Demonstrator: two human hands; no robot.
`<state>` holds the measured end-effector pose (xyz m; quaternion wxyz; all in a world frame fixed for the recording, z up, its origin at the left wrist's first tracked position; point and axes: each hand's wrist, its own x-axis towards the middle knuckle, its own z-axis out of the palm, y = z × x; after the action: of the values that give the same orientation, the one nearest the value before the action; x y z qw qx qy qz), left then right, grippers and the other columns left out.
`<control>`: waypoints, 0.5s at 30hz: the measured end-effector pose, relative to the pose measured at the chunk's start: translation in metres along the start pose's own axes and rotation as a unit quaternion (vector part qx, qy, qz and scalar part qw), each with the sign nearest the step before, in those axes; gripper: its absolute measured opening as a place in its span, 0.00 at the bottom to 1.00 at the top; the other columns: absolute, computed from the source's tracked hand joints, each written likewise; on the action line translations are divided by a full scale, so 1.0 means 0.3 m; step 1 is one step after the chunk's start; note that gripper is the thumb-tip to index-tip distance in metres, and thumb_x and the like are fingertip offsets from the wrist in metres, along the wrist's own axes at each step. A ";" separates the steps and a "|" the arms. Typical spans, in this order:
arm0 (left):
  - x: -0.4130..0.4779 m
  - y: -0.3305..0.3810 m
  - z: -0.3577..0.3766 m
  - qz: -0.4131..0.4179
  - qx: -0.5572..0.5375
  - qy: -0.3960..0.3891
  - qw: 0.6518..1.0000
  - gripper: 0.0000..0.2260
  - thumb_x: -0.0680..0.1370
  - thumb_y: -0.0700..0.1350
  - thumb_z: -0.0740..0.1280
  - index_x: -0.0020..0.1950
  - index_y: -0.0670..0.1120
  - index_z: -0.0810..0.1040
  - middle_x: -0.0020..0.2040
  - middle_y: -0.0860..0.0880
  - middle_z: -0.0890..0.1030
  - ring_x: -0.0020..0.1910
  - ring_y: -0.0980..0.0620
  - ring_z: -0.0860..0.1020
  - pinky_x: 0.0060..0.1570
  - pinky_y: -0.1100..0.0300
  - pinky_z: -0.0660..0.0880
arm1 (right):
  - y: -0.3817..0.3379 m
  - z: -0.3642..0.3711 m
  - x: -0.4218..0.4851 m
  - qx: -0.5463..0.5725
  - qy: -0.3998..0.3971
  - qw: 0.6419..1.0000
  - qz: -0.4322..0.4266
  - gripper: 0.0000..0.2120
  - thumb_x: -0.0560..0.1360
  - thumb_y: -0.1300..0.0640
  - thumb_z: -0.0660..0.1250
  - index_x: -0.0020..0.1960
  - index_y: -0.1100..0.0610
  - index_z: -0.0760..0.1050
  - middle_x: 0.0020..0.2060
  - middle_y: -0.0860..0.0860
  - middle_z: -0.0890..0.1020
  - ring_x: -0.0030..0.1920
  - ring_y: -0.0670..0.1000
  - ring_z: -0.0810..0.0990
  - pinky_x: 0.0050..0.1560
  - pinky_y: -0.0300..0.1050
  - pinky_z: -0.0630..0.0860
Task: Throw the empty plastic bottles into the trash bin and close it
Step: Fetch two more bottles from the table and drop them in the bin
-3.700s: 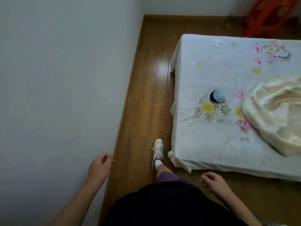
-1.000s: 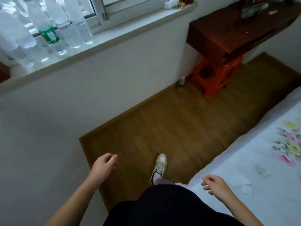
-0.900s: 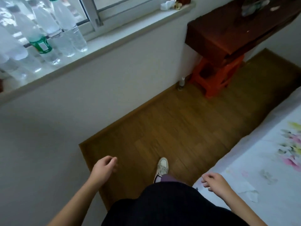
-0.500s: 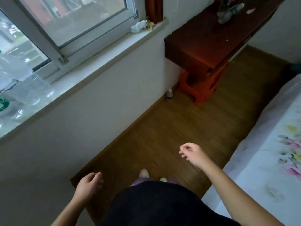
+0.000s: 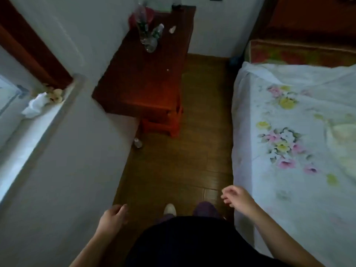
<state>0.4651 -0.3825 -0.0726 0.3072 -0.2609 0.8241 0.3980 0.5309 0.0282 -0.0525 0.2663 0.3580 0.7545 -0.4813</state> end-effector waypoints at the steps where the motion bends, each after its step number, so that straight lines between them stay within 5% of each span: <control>1: 0.036 0.097 0.009 0.017 0.022 -0.020 0.999 0.12 0.83 0.48 0.64 0.49 0.43 0.83 0.41 0.42 0.86 0.38 0.44 0.83 0.38 0.56 0.75 | 0.012 -0.033 -0.001 0.018 0.019 1.000 0.015 0.08 0.82 0.59 0.61 0.47 0.54 0.77 0.47 0.54 0.84 0.47 0.54 0.83 0.51 0.47 0.78; 7: 0.188 0.623 0.136 0.138 0.103 -0.092 0.981 0.09 0.83 0.48 0.64 0.48 0.47 0.82 0.43 0.46 0.85 0.42 0.45 0.84 0.41 0.54 0.77 | 0.124 -0.203 0.002 0.067 0.097 0.991 0.065 0.08 0.80 0.61 0.63 0.47 0.59 0.80 0.42 0.53 0.84 0.44 0.52 0.83 0.44 0.43 0.79; 9: 0.246 0.754 0.198 0.165 0.133 -0.112 0.971 0.10 0.83 0.49 0.63 0.49 0.47 0.82 0.43 0.46 0.85 0.43 0.46 0.84 0.43 0.53 0.77 | 0.150 -0.261 0.042 0.075 0.112 0.988 0.077 0.10 0.80 0.60 0.63 0.46 0.61 0.81 0.42 0.56 0.84 0.47 0.56 0.83 0.51 0.51 0.79; 15: 0.385 1.004 0.366 0.160 0.145 -0.126 0.968 0.12 0.83 0.50 0.64 0.49 0.45 0.82 0.44 0.46 0.86 0.44 0.45 0.84 0.46 0.52 0.77 | 0.078 -0.468 0.248 0.103 0.115 0.985 0.073 0.11 0.79 0.62 0.63 0.46 0.69 0.79 0.44 0.63 0.84 0.46 0.60 0.83 0.45 0.48 0.77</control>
<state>0.2169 -0.1494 -0.0600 0.3756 -0.0264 0.8587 0.3477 0.4965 0.1848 -0.0651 0.1736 0.4909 0.6982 -0.4913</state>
